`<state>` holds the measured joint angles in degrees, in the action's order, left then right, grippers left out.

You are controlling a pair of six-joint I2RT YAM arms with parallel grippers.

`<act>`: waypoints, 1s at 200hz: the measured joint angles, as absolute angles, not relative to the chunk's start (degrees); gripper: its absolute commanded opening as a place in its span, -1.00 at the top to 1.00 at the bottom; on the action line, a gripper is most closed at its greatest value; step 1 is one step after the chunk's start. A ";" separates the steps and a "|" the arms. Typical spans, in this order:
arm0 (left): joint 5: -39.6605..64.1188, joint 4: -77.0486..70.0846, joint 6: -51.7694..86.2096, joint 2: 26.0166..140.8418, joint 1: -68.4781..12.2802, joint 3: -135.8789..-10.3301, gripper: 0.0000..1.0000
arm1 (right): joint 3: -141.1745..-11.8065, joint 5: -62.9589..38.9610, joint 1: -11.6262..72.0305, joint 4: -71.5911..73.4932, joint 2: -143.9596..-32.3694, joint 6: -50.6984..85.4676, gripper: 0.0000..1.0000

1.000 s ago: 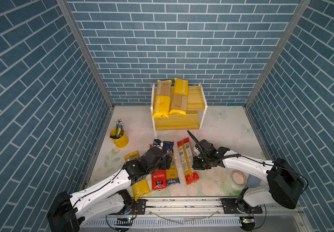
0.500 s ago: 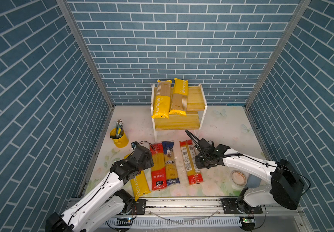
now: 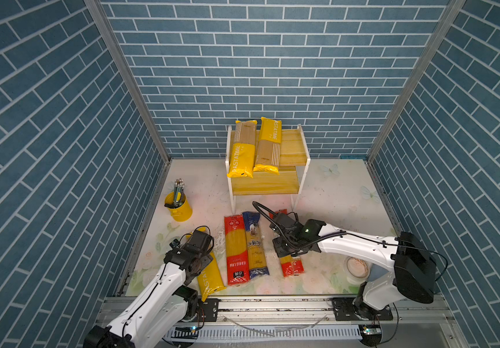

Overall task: Arrange pasta packages on shelves
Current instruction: Move the pasta bag to the middle-left of the table, then move the pasta bag to the center of the table.

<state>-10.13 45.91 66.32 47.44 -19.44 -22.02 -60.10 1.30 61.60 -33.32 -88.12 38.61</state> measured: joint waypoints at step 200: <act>-2.33 29.39 56.66 41.12 -22.39 -18.92 -0.53 | -91.88 -3.49 70.24 -27.92 -122.37 34.00 0.65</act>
<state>-2.33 29.39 56.66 41.12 -22.39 -18.92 -91.88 -3.49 70.24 -27.92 -122.37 34.00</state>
